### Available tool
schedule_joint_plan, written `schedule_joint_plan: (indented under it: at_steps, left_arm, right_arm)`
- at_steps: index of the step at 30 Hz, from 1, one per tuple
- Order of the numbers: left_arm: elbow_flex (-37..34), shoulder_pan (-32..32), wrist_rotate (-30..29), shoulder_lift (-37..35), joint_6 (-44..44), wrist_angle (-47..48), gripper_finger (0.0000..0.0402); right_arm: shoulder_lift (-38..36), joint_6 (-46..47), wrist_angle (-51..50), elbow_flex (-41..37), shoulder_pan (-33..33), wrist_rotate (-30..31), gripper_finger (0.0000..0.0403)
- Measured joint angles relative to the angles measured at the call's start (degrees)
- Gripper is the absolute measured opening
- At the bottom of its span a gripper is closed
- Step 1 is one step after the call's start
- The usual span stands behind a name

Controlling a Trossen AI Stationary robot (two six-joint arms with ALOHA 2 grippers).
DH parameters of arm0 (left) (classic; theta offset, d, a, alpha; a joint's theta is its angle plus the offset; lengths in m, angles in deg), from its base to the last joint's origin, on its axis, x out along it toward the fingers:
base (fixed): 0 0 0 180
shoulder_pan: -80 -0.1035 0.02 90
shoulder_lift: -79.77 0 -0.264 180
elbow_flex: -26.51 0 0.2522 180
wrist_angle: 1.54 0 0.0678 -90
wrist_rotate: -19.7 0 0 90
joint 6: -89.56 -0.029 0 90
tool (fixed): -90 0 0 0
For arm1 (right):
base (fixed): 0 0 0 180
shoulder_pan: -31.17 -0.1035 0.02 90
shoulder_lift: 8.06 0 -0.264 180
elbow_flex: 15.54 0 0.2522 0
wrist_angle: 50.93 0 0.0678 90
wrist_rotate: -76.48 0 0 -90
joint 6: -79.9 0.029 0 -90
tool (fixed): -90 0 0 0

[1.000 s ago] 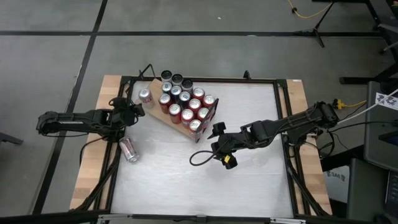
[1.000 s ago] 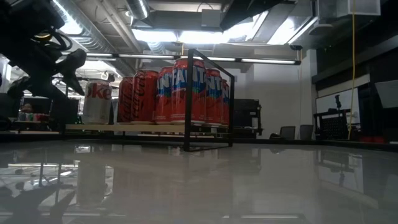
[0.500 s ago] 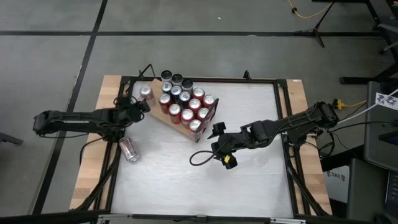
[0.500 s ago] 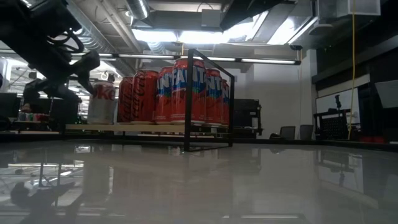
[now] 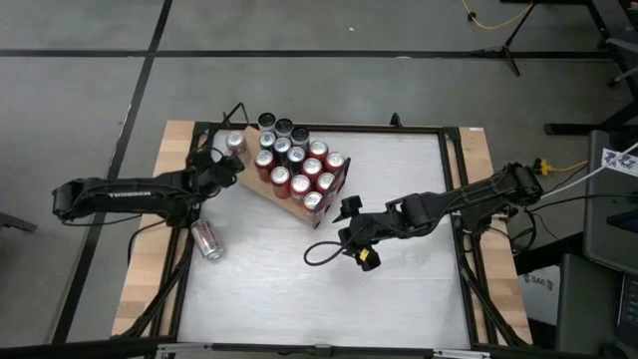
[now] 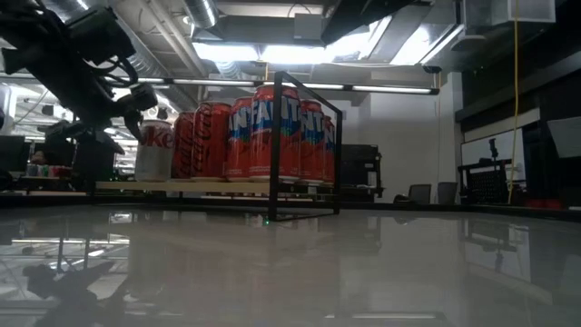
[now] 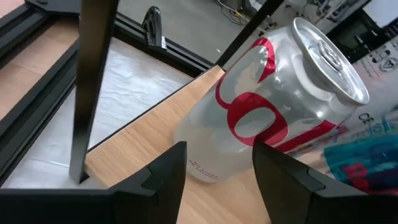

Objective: Pick and place cans onto a shelf
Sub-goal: Put the right red/silver soda can on the shelf

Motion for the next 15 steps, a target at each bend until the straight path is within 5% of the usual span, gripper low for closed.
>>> schedule_joint_plan:
  at_steps: [15]
  left_arm:
    - [0.0,-6.31,1.49,7.73,-1.92,-10.1,0.018]
  right_arm:
    - [0.0,-0.01,-0.01,0.0,0.0,0.0,0.039]
